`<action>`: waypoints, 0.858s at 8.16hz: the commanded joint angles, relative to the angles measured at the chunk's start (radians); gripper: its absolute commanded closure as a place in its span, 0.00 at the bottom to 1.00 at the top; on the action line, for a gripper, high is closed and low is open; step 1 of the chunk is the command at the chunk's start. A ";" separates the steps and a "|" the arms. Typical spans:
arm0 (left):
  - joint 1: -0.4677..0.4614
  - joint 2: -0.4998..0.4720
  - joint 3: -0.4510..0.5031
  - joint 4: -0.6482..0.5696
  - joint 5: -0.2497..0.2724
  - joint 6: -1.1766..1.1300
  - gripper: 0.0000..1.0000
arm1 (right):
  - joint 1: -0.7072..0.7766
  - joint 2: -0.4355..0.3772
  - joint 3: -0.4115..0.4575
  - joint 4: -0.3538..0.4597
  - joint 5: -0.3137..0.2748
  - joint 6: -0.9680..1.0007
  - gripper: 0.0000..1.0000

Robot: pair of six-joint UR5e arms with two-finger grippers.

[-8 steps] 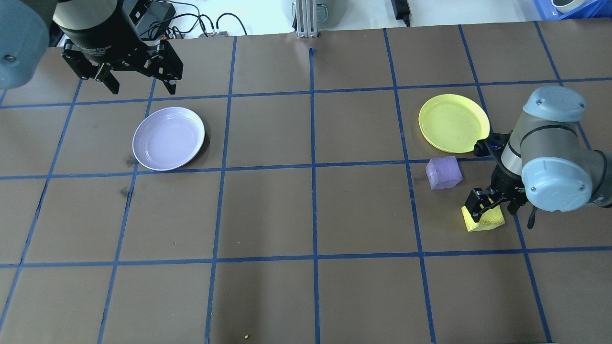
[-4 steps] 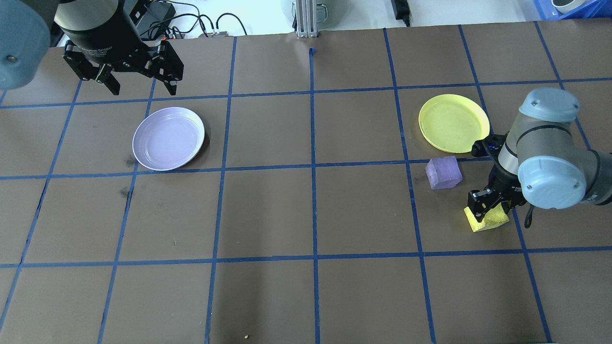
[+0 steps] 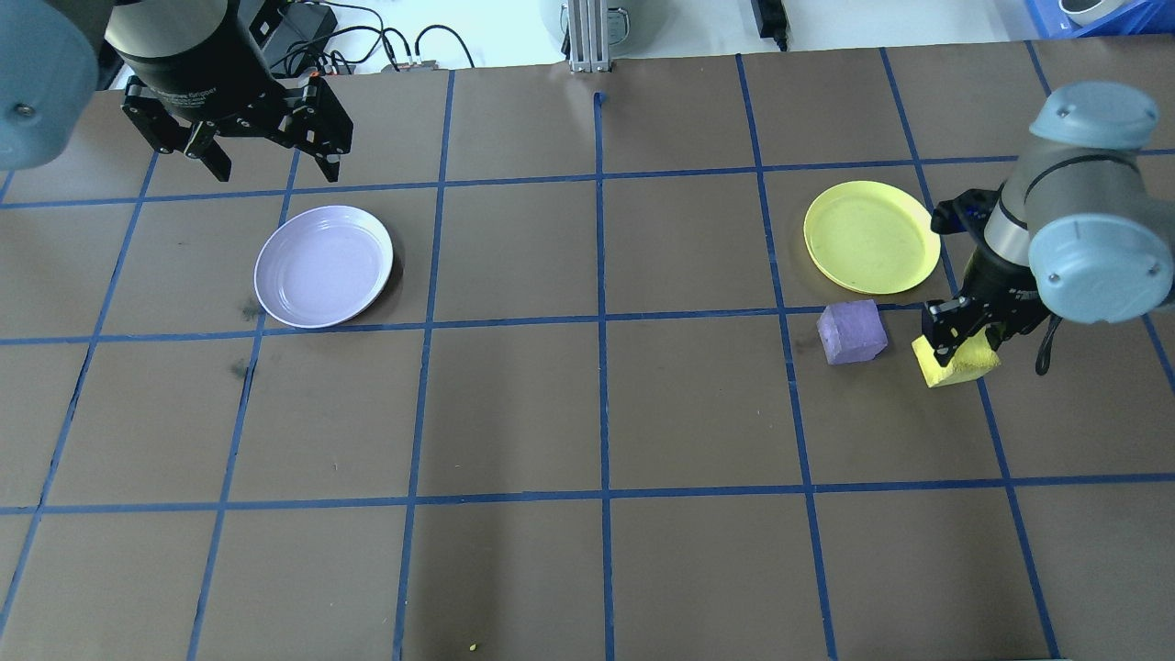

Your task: Sort blocks by color into plates

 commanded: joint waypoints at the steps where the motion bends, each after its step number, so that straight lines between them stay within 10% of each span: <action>1: 0.001 -0.006 0.004 0.000 0.000 0.003 0.00 | 0.056 0.179 -0.288 0.006 0.024 0.071 0.47; 3: 0.002 -0.006 0.007 0.000 0.001 0.003 0.00 | 0.128 0.334 -0.459 0.010 0.041 0.109 0.44; 5: 0.036 -0.001 0.001 -0.001 0.000 0.003 0.00 | 0.157 0.361 -0.455 0.002 0.028 0.128 0.38; 7: 0.041 0.000 -0.001 -0.001 0.000 0.003 0.00 | 0.157 0.364 -0.457 0.005 0.024 0.126 0.00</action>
